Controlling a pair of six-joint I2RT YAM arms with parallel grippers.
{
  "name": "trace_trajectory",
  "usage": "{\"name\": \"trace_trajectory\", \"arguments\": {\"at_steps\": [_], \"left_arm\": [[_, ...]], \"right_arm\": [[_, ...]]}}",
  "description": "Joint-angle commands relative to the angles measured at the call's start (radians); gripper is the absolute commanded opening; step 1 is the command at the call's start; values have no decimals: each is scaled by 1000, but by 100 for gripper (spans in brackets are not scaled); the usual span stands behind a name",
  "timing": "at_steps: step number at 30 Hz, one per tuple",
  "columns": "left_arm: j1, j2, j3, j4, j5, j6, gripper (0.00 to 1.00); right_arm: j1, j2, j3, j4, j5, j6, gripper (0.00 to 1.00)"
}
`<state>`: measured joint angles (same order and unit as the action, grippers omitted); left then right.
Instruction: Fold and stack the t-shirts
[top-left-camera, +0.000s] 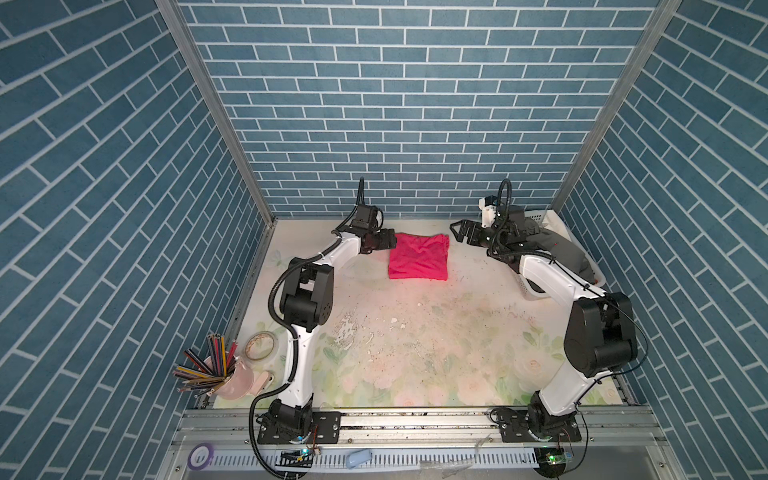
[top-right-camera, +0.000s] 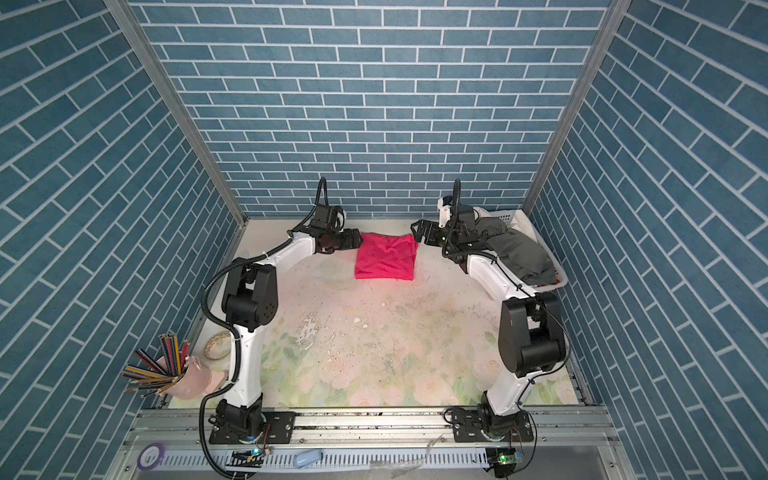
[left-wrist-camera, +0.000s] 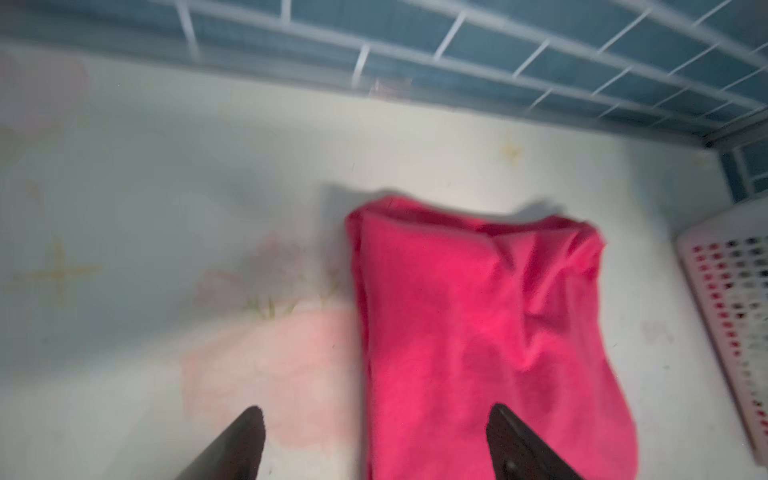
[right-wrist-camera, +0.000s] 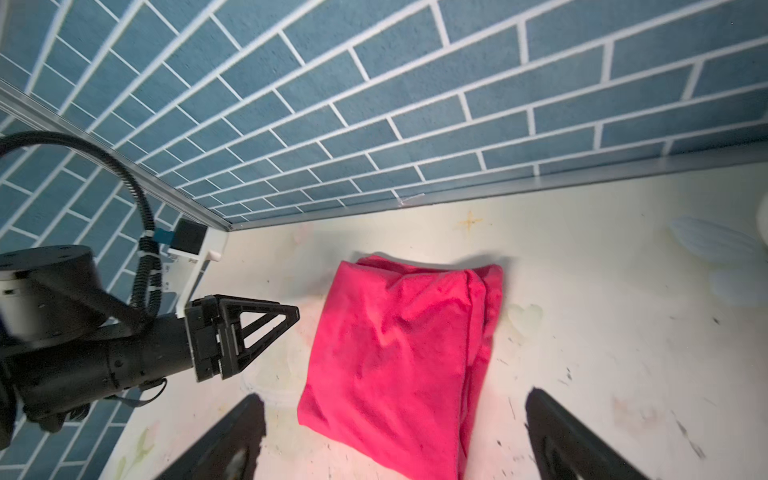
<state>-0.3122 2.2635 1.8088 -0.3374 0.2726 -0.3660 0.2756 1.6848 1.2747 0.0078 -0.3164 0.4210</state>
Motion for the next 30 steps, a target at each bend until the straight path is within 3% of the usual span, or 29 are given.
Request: {"name": "trace_trajectory", "arguments": {"at_steps": [1, 8, 12, 18, 21, 24, 30], "left_arm": [[-19, -8, -1, -44, 86, 24, 86], [-34, 80, 41, -98, 152, 25, 85], [-46, 141, 106, -176, 86, 48, 72], [-47, 218, 232, -300, -57, 134, 28], [-42, 198, 267, -389, -232, 262, 0], [-1, 122, 196, -399, -381, 382, 0], [174, -104, -126, -183, -556, 596, 0]], "right_arm": [[-7, -48, -83, -67, 43, -73, 98], [-28, -165, -223, -82, 70, -45, 98], [-41, -254, -279, -108, 135, -43, 98], [-62, -402, -378, -86, 184, -49, 98], [-68, -437, -402, -81, 188, -40, 98], [-69, -436, -403, -94, 171, -36, 99], [-69, -412, -426, -68, 120, -20, 98]]}}
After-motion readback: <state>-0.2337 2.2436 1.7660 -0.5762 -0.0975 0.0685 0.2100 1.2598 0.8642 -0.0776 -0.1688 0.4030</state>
